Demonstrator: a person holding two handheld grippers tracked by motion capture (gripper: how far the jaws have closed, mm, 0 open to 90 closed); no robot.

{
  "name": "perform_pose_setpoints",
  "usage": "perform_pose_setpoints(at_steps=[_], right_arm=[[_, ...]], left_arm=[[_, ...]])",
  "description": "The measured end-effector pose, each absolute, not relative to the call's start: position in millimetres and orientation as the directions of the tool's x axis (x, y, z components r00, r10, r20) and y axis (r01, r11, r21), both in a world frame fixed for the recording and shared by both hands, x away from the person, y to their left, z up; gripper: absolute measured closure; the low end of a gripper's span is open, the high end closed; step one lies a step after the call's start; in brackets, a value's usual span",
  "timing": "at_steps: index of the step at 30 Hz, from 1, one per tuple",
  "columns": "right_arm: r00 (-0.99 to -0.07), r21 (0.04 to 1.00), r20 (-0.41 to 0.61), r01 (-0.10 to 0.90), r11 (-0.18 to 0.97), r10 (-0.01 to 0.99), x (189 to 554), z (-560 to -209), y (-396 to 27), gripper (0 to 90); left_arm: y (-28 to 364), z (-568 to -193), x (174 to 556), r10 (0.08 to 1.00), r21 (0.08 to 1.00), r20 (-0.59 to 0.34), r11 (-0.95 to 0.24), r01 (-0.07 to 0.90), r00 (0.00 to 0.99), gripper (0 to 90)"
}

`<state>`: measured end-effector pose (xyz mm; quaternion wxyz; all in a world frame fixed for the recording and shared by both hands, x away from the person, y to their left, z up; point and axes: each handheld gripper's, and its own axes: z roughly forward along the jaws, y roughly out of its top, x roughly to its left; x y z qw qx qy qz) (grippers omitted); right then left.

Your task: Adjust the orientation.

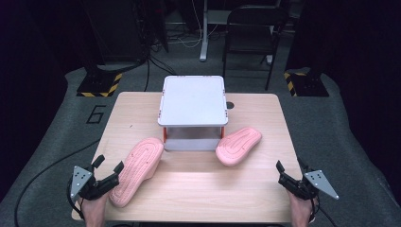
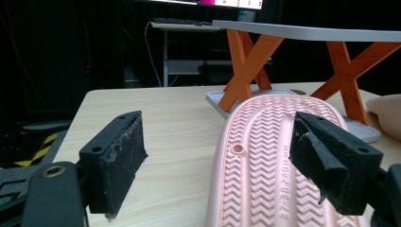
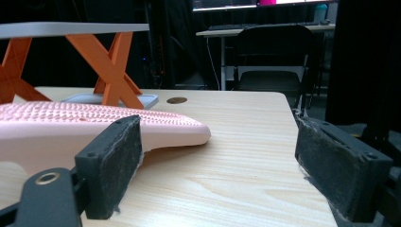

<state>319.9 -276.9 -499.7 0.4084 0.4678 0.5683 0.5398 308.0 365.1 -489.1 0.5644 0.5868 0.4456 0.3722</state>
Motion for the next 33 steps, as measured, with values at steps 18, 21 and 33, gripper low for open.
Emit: perform_pose_setpoints(at_steps=[18, 21, 33], right_arm=[[-0.321, 0.990, -0.017, 0.129, 0.061, 0.947, 326.8, -499.0, -254.7, 23.2], [-0.327, 0.986, -0.040, 0.141, 0.090, 0.944, 329.6, -499.2, -252.5, 26.9], [-0.406, 0.969, -0.040, 0.208, 0.135, 0.913, 375.4, -475.4, -220.2, 31.8]], left_arm=[[374.8, -490.1, 300.4, 0.949, 0.992, -0.095, 0.064, 0.112, 0.299, 19.3], [375.4, -491.2, 300.1, 0.950, 0.991, -0.097, 0.065, 0.118, 0.296, 19.5], [373.8, -492.4, 301.4, 0.949, 0.990, -0.097, 0.061, 0.128, 0.300, 20.3]])
